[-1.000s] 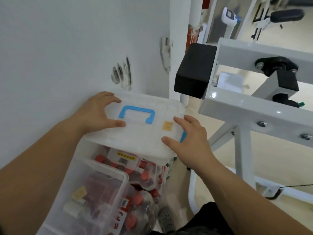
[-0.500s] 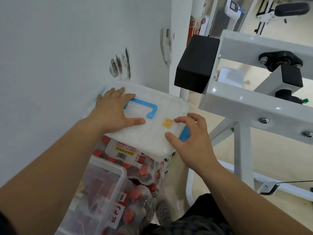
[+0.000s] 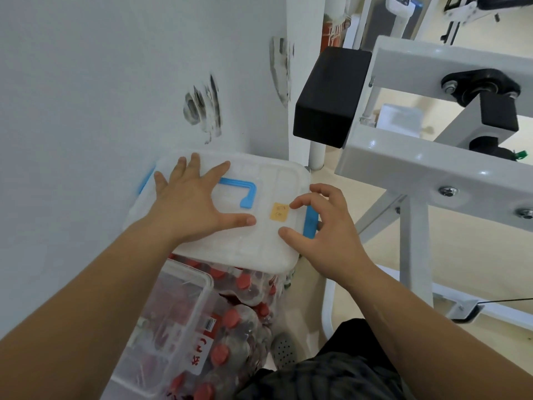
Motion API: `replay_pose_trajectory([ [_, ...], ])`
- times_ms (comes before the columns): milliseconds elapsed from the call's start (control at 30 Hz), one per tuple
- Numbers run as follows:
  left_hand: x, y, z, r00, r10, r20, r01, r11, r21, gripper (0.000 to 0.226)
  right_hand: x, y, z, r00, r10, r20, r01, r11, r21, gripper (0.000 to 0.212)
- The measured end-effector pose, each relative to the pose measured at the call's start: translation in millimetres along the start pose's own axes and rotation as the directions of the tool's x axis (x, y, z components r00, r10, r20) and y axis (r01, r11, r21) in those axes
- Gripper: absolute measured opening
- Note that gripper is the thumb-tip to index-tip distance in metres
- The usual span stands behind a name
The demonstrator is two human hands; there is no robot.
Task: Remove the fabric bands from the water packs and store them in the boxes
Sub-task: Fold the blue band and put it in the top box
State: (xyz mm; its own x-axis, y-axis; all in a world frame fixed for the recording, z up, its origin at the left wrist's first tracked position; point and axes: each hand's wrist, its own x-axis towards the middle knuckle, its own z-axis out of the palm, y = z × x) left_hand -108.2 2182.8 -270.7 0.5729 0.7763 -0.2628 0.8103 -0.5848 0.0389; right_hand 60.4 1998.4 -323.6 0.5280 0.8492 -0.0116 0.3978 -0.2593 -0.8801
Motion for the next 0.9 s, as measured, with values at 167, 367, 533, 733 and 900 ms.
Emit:
replay_pose_trajectory([
  [167,8.4,25.6,-0.9,0.998,0.043,0.053,-0.043,0.999,-0.007,0.126,3.8,-0.6,-1.4,1.0,0.024,-0.002,-0.024,0.999,0.026,0.026],
  [367,14.2,41.2,8.1,0.995,0.075,0.061,-0.078,0.996,0.046,0.127,7.7,6.7,-2.4,0.994,0.113,-0.014,-0.112,0.992,0.066,0.07],
  [533,17.8,40.1,9.4,0.996,0.08,0.034,-0.081,0.996,0.047,0.128,1.6,4.0,1.1,0.978,0.188,-0.094,-0.173,0.974,0.147,0.087],
  [733,20.4,25.5,3.6,0.997,0.06,0.048,-0.064,0.995,0.08,0.133,-2.7,3.3,3.5,0.961,0.275,-0.039,-0.266,0.952,0.153,0.086],
  [900,22.3,24.0,2.9,0.993,0.054,0.101,-0.059,0.997,0.045,0.134,-1.7,-0.9,3.2,0.948,0.318,-0.017,-0.307,0.927,0.216,0.089],
])
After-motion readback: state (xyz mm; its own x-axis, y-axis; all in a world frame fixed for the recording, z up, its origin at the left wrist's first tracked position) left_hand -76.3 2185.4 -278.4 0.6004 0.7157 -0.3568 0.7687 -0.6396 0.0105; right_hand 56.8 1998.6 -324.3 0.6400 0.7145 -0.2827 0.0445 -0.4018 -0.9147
